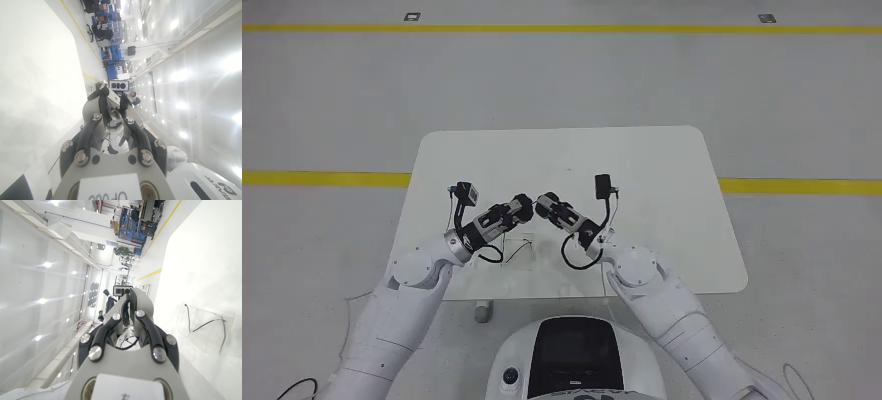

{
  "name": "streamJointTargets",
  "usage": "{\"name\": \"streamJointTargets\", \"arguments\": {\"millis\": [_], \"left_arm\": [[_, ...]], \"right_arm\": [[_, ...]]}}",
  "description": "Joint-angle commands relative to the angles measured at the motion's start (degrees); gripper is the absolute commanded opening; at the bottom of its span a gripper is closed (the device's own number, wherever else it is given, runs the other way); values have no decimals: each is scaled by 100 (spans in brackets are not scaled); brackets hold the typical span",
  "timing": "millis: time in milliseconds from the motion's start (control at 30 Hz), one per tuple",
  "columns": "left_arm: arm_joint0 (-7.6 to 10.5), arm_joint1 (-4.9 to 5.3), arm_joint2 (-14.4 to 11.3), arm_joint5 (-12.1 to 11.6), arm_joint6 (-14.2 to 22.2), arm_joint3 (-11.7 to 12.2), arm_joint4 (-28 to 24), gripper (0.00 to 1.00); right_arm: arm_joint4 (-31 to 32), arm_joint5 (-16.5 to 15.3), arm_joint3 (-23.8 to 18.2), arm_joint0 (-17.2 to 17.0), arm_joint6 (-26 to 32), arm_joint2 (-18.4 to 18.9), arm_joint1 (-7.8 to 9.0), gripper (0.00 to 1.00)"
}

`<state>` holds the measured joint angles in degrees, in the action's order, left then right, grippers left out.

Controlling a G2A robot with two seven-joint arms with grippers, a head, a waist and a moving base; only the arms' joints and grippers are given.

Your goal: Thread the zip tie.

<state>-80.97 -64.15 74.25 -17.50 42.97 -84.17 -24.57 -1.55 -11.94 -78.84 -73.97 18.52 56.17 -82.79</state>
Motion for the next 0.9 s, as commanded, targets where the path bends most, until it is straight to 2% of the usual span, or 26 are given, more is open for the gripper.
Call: {"name": "streamJointTargets", "arguments": {"millis": [0,367,600,867], "left_arm": [[-4,5,-6,1,-6,1,4,15],[8,28,-47,11,-25,4,-9,14],[26,40,-78,12,-35,17,-18,9],[15,55,-106,-5,-73,30,-26,10]], "right_arm": [[7,-29,-6,-1,4,-5,0,0],[53,-124,-12,6,31,-24,2,0],[114,-126,-24,-2,28,-35,7,0],[130,-143,-42,-20,3,-35,10,0]]}}
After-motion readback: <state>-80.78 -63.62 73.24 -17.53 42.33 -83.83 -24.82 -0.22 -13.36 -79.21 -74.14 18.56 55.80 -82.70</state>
